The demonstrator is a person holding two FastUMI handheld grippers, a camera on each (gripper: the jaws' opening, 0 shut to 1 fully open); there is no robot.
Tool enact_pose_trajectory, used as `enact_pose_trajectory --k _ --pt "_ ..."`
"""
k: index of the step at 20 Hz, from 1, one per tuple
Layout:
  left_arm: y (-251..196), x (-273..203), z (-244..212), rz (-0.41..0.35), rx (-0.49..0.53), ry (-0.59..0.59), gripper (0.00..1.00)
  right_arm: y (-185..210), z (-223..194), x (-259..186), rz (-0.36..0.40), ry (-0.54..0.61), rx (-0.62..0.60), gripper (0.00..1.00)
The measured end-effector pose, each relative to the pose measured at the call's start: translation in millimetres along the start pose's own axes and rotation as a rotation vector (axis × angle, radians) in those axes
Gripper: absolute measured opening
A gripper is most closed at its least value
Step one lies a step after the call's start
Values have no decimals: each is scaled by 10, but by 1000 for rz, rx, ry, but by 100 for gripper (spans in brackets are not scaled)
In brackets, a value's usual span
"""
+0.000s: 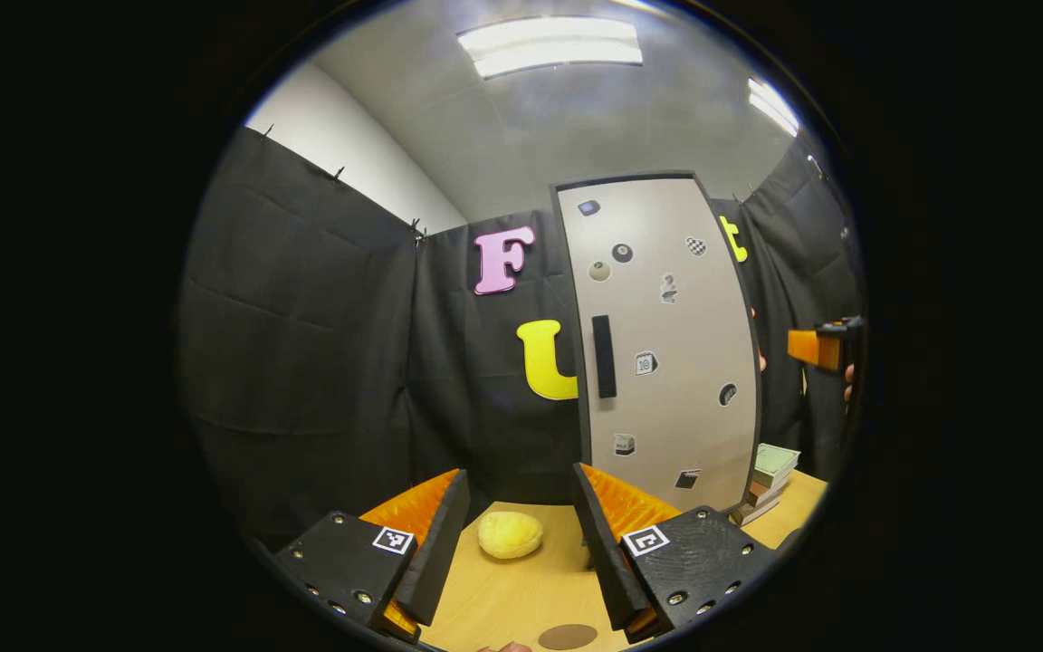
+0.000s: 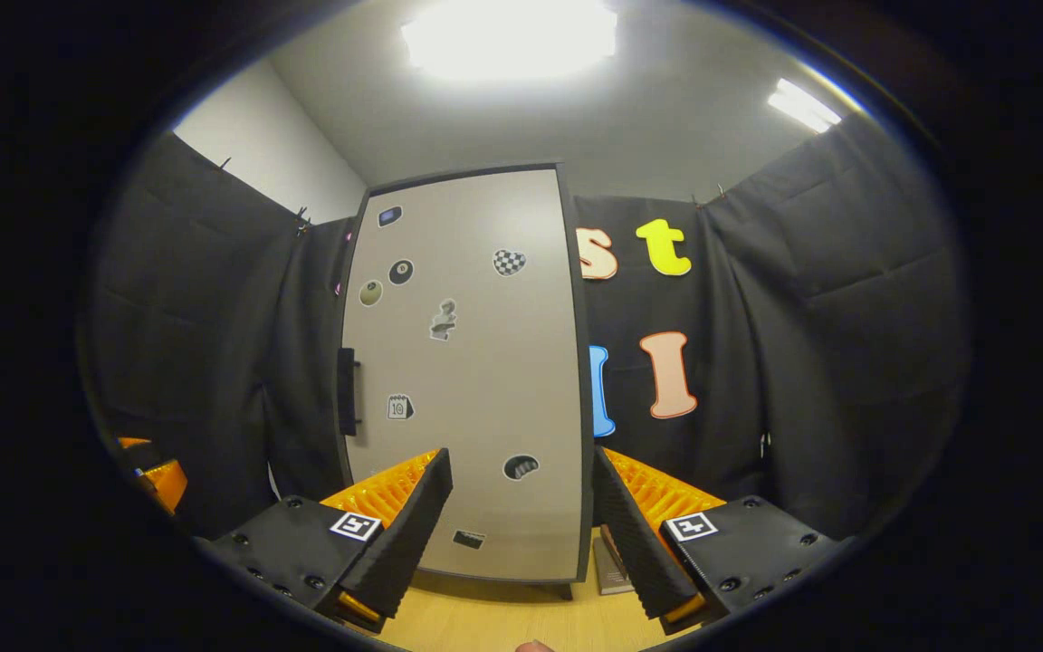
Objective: Open the cabinet door with the right hand, grasp the bottle in the cabinet with the left hand and place it on the coaster, then close the cabinet door with the right hand.
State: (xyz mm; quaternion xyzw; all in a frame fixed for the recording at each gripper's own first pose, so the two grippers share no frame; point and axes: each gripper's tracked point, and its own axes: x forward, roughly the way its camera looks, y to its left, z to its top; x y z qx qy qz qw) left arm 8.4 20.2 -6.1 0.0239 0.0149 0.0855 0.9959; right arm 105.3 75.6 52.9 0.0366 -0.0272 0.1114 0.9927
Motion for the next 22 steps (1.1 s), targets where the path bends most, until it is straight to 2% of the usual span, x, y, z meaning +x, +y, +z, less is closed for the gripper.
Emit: enact_pose_trajectory --k 10,15,22 --pt "810 367 -280 66 13 19 65 883 312 642 71 -30 -8 98" --pt "1230 433 -470 113 27 46 66 1342 265 908 115 -1 3 98" --pt "1807 474 -644 177 34 68 66 1877 110 1342 137 30 -20 98"
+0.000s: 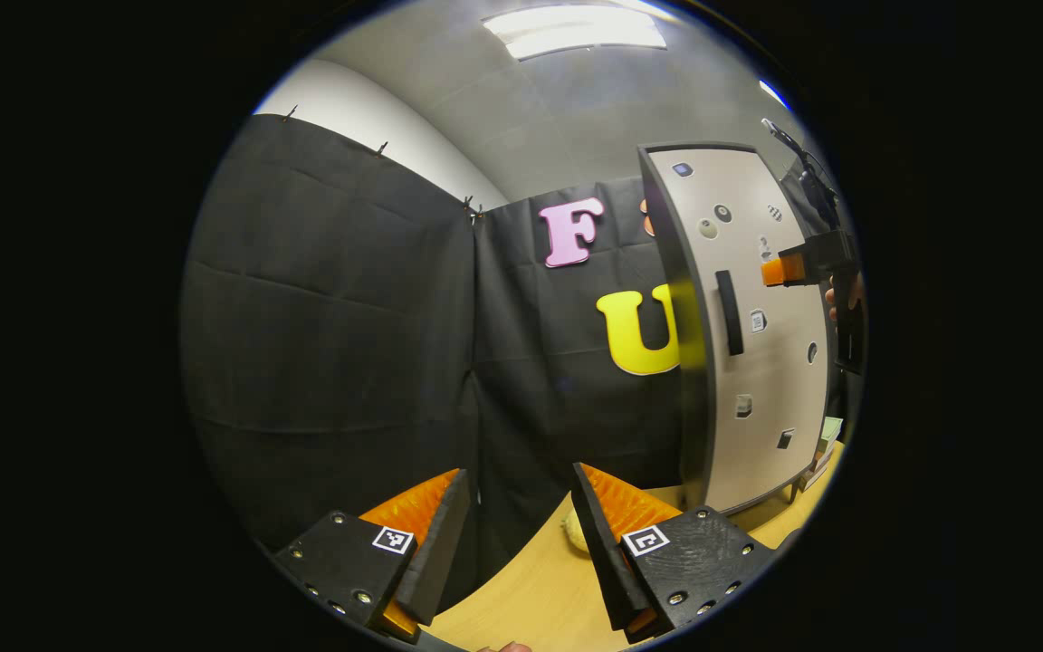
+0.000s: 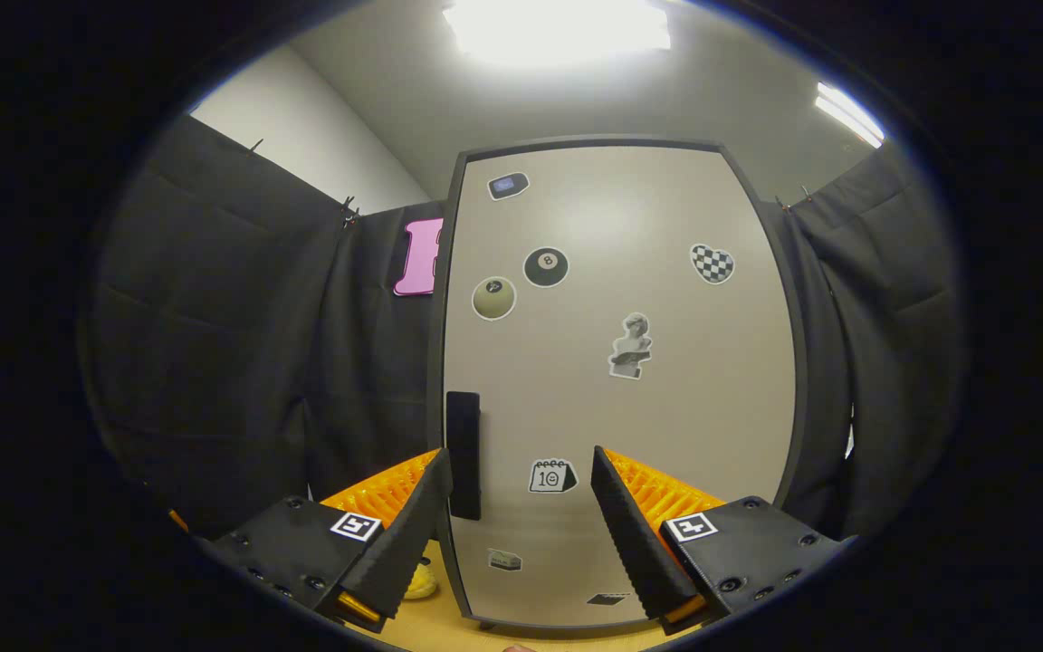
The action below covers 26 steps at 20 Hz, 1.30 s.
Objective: Open the cabinet door with the right hand, grasp the bottle in the cabinet with the left hand and place it on the coaster, then close the cabinet door with the right hand.
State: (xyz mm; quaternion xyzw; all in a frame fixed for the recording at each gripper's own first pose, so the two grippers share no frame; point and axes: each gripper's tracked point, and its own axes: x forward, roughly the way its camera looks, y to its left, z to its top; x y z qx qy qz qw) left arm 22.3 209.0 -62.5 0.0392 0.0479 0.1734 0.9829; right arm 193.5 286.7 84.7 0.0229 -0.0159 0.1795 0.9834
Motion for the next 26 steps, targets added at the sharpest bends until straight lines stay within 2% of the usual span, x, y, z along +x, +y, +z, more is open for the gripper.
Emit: enact_pose_trajectory --k 10,12,14,15,16,17,18,19,21,22,24,25,26 --pt "555 195 -290 64 -7 43 66 406 -392 684 -4 112 -55 99" --pt "550 190 -301 76 -9 48 66 428 -441 811 -15 122 -59 94" --pt "577 201 -320 85 -13 52 66 424 -451 889 -33 122 -59 87" --pt "587 211 -331 89 -14 54 66 413 -454 928 -46 121 -58 79" --pt "602 221 -359 92 -16 57 66 415 -453 965 -54 122 -57 75" --pt "609 230 -372 94 -18 60 66 412 -463 991 -61 125 -55 64" --pt "614 239 -389 95 -21 63 66 408 -463 1010 -69 129 -52 64" --pt "616 245 -392 95 -24 64 66 417 -453 1011 -71 131 -47 49" --pt "612 242 -399 94 -29 65 66 401 -481 1048 -80 141 -54 48" --pt "591 233 -388 90 -31 64 66 425 -460 1020 -88 144 -41 40" --pt "579 219 -370 81 -35 62 66 417 -472 985 -75 165 -10 34" --pt "570 217 -362 76 -37 59 66 403 -475 983 -62 181 -11 27" --pt "567 213 -364 71 -39 58 66 417 -474 979 -51 179 -7 27"
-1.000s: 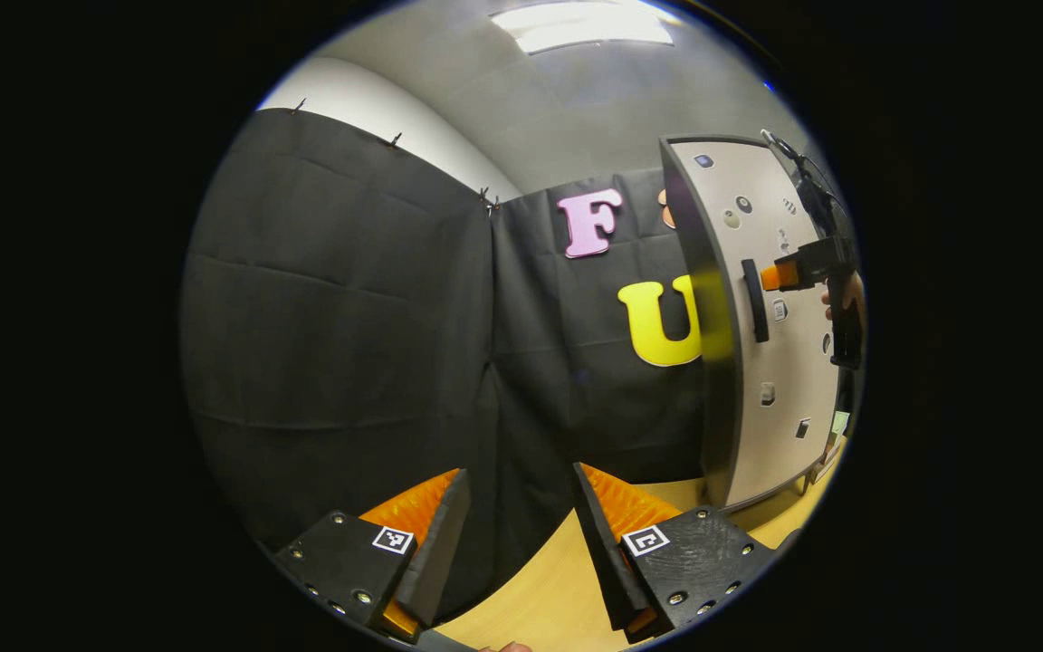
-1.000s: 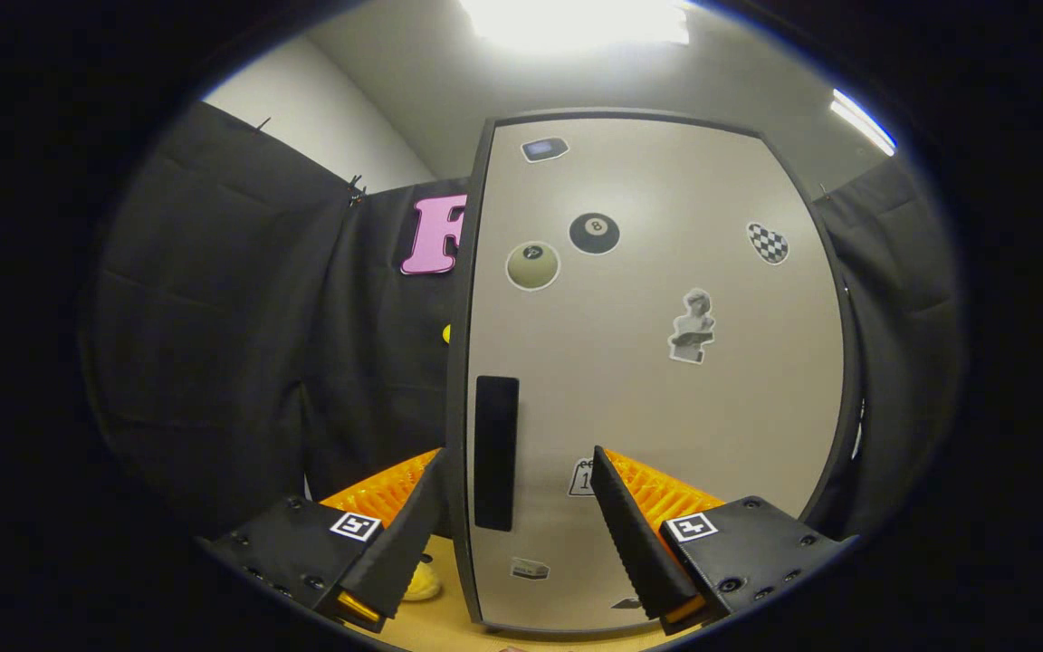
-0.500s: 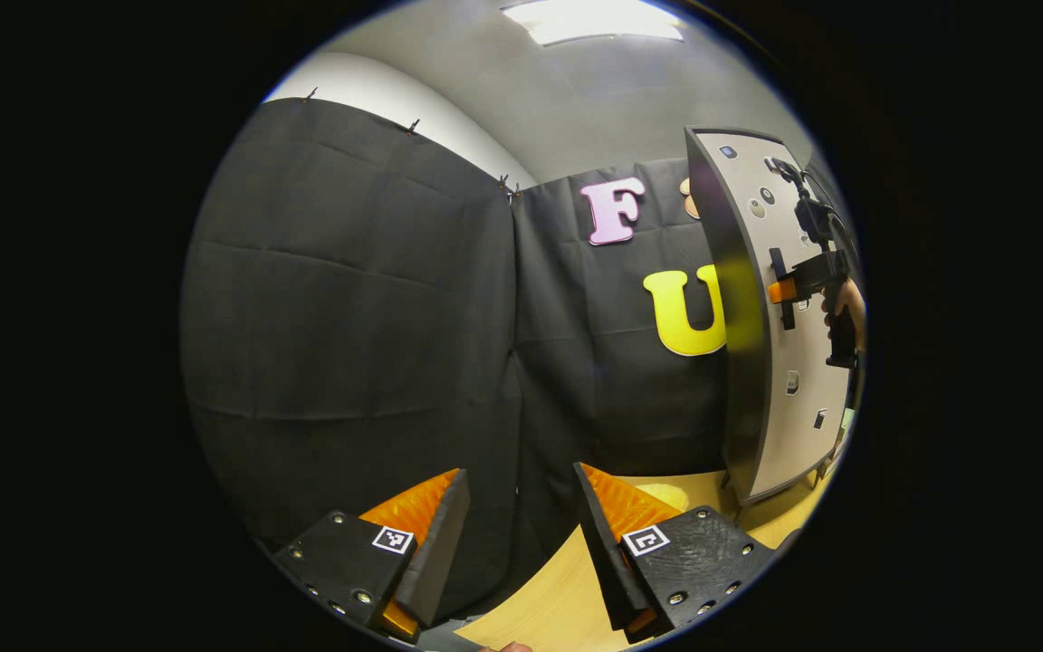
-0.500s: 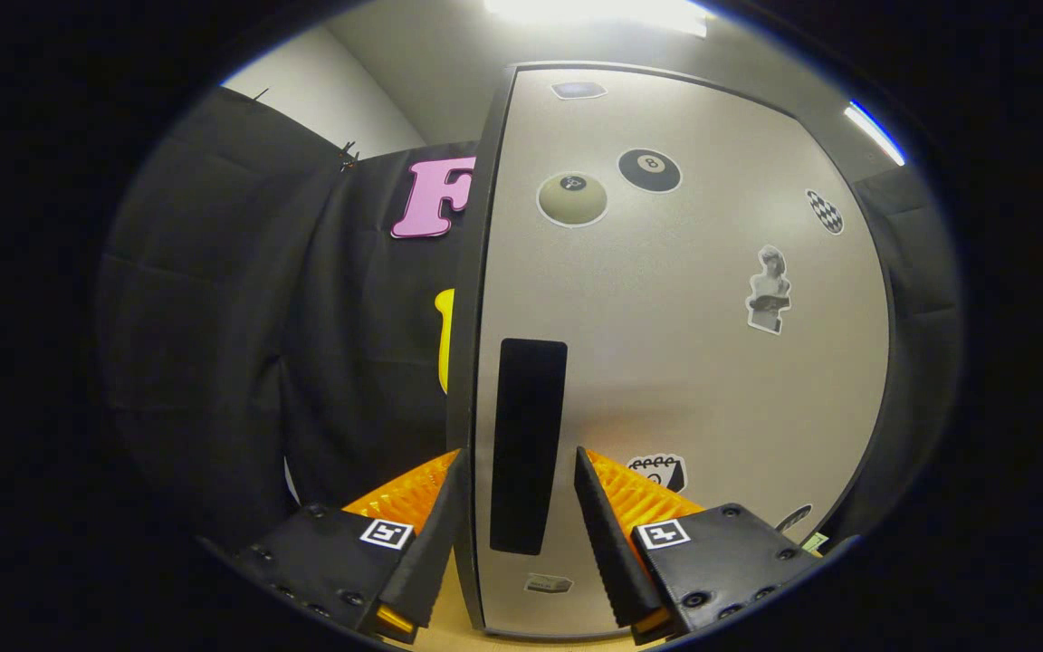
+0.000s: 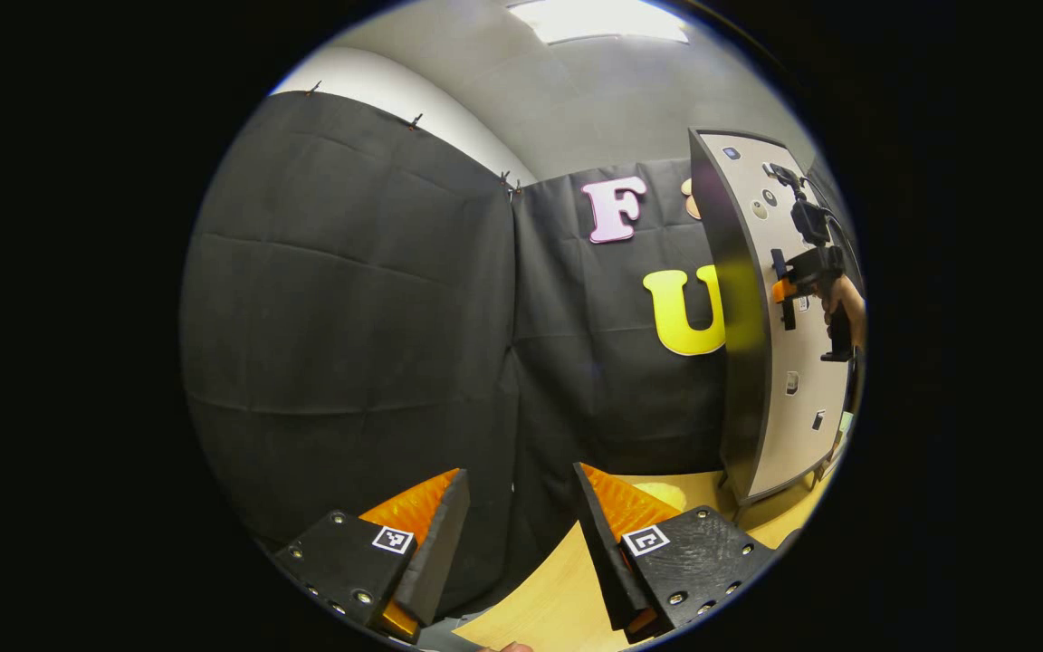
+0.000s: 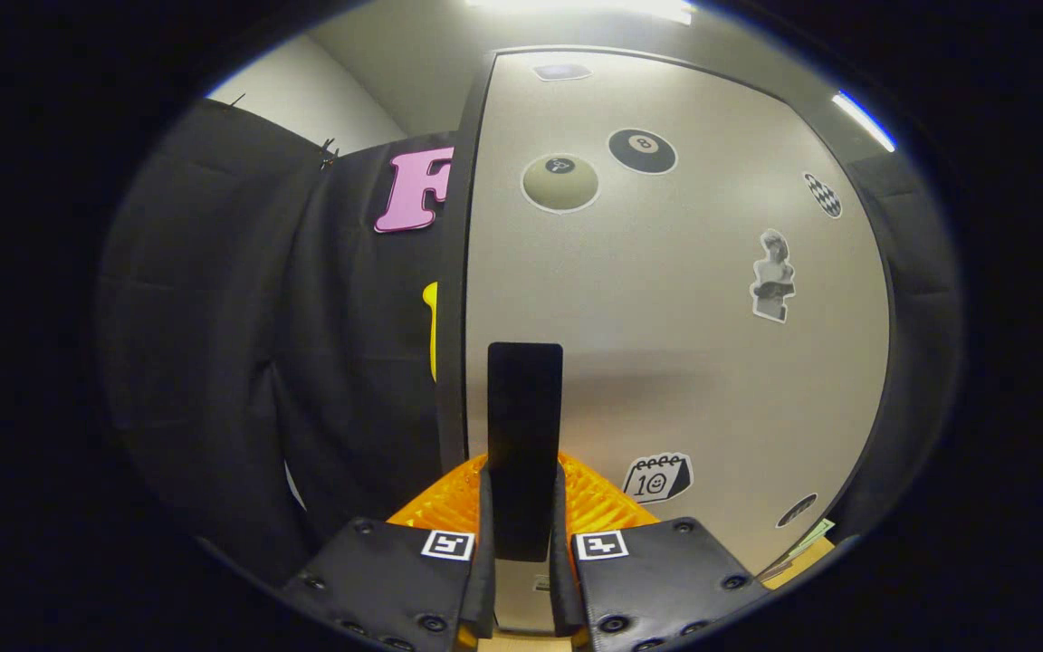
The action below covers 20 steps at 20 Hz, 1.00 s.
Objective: Open the cabinet door with the right hand, grasp the bottle in the cabinet with the left hand and place it on the coaster, then close the cabinet door with the right hand.
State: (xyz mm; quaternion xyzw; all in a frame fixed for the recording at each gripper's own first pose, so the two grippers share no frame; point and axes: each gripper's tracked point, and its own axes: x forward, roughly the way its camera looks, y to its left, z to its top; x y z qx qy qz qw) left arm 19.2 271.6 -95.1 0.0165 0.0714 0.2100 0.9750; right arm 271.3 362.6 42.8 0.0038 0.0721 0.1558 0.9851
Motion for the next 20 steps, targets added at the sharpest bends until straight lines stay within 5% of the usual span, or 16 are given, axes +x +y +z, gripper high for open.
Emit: enact_pose_trajectory --k 1,20 --pt "-3 -2 1 -5 -2 0 66 -4 -7 -21 17 11 -7 18" --pt "-135 -111 163 -130 24 -63 66 -85 9 -767 256 37 19 18"
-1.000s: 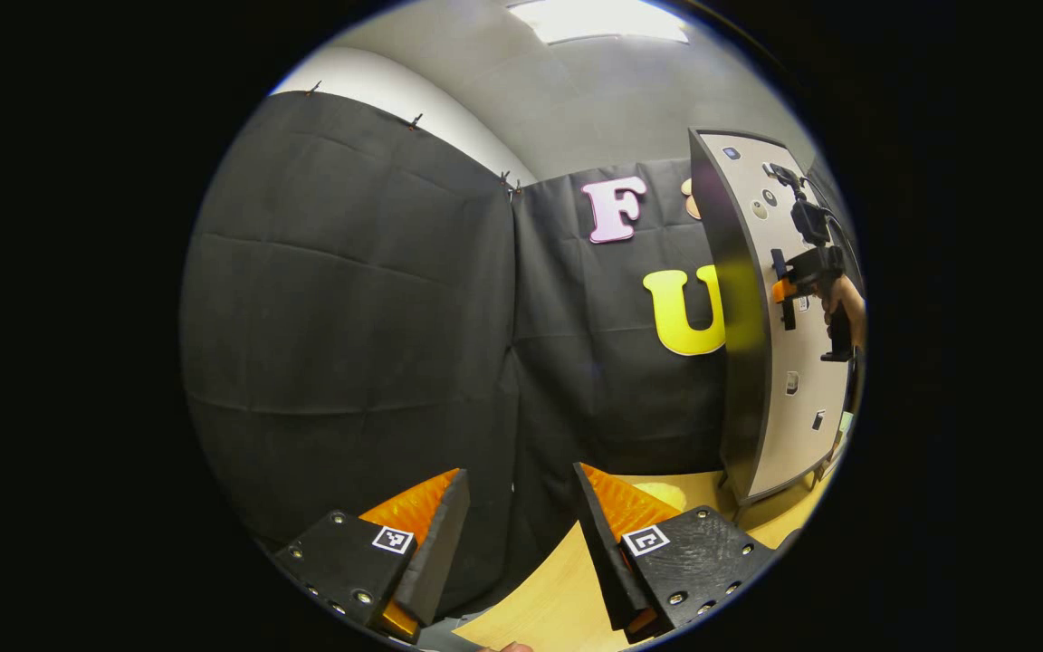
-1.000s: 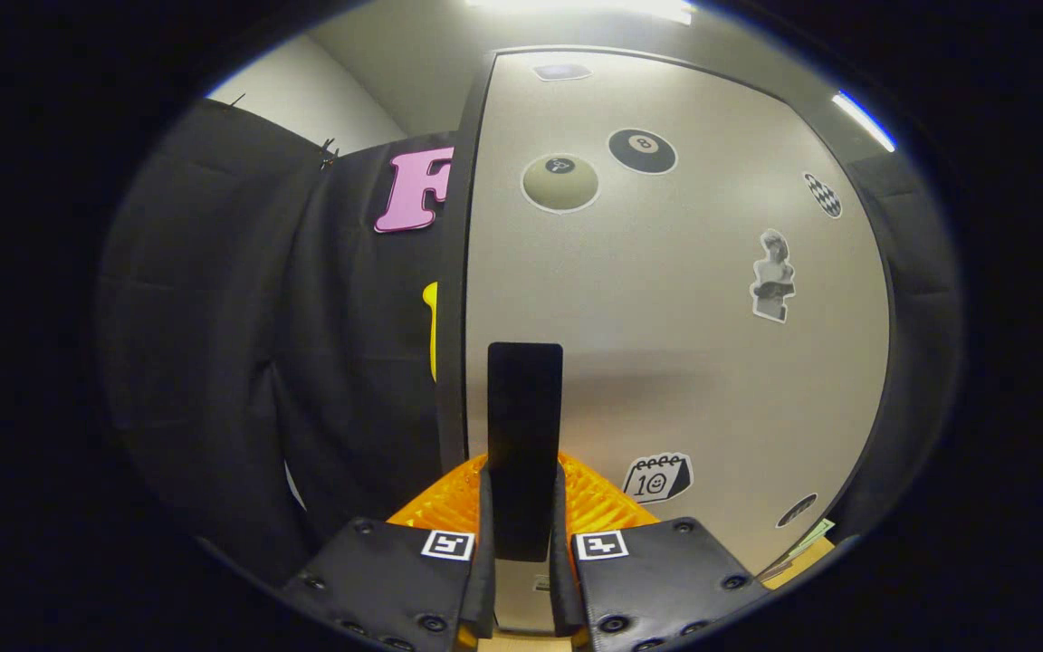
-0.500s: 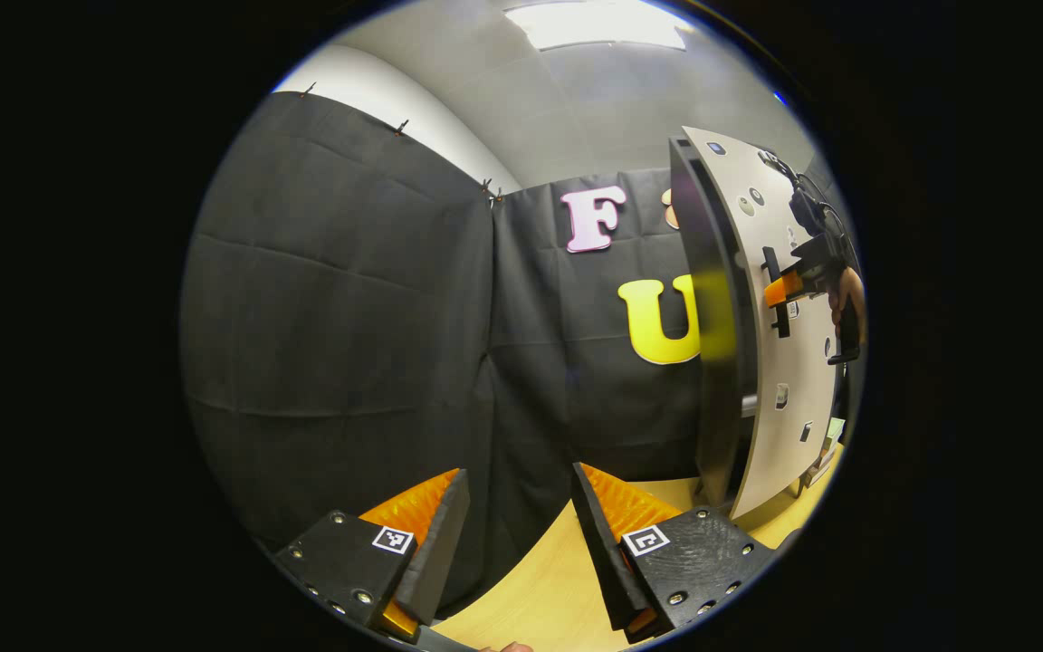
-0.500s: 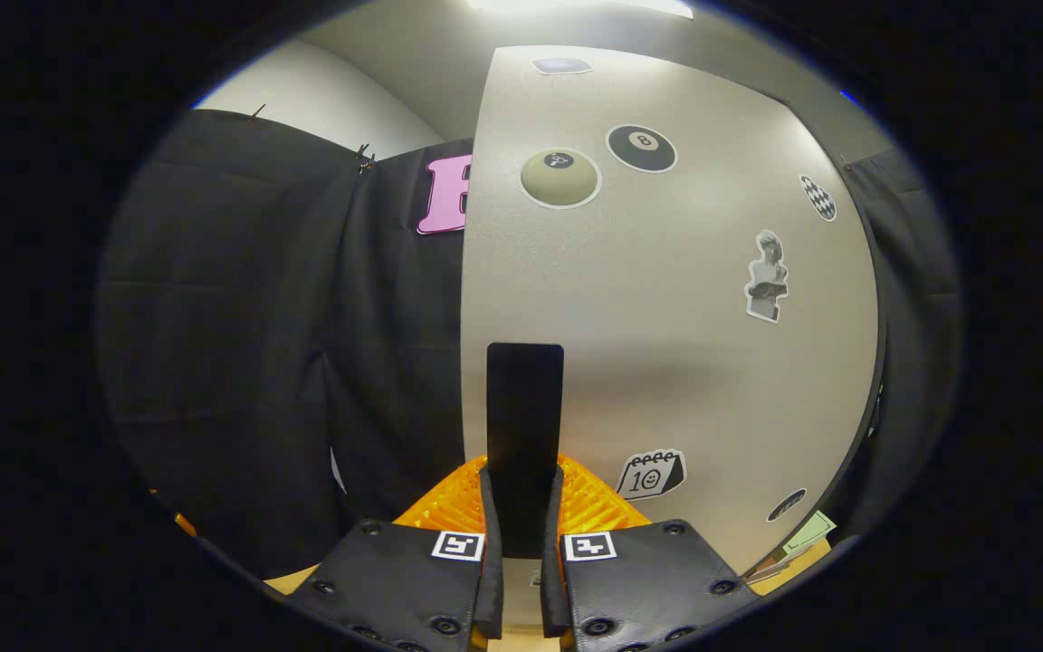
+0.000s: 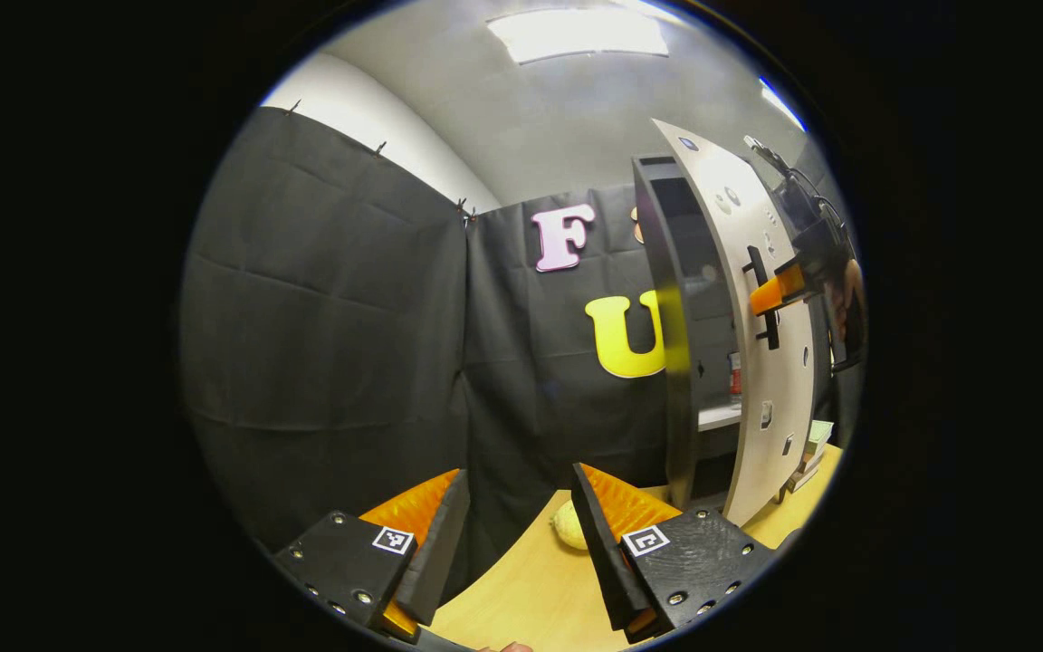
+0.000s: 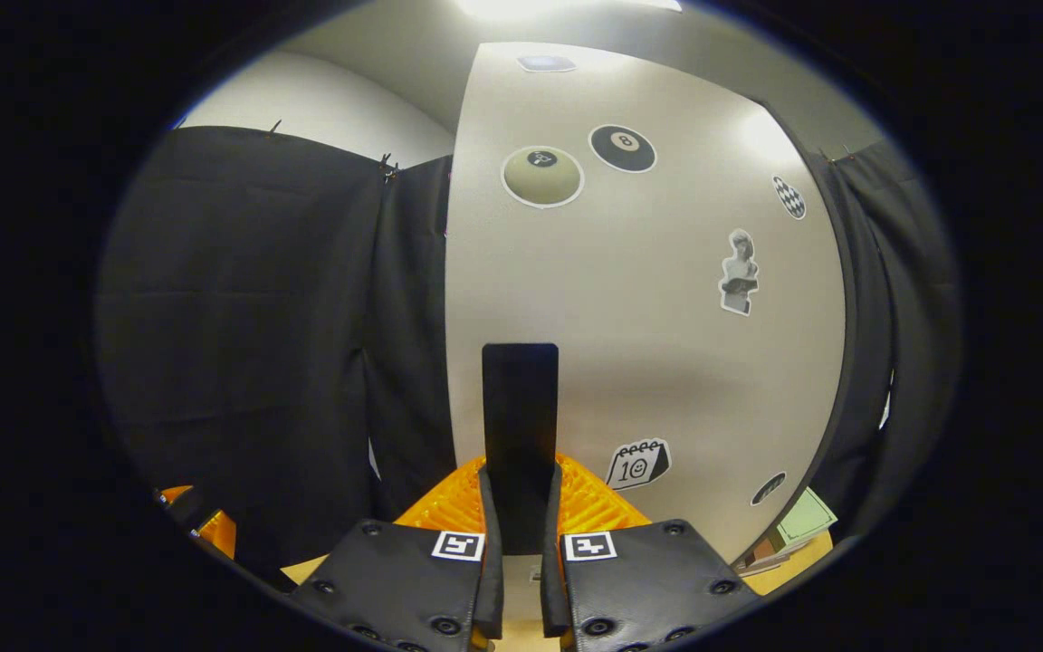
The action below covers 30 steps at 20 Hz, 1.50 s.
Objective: Open the cabinet door with the right hand, grasp the bottle in the cabinet with the left hand and place it on the coaster, then close the cabinet door with the right hand.
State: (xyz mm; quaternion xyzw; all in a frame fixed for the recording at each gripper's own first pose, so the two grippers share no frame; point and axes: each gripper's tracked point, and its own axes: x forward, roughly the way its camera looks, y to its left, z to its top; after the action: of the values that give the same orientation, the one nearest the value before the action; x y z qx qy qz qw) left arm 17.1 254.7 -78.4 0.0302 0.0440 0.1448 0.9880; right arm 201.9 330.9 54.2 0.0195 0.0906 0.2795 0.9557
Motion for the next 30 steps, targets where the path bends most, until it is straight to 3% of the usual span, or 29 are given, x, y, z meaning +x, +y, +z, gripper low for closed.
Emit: enact_pose_trajectory --k 5,14,30 --pt "-136 62 75 -41 4 -4 66 -33 16 -178 31 -10 12 18" --pt "-794 103 134 -150 -4 -6 65 -172 -3 -374 23 -5 13 18" --pt "-2148 513 172 -480 -78 -25 66 -431 -35 -933 -144 18 -4 18"
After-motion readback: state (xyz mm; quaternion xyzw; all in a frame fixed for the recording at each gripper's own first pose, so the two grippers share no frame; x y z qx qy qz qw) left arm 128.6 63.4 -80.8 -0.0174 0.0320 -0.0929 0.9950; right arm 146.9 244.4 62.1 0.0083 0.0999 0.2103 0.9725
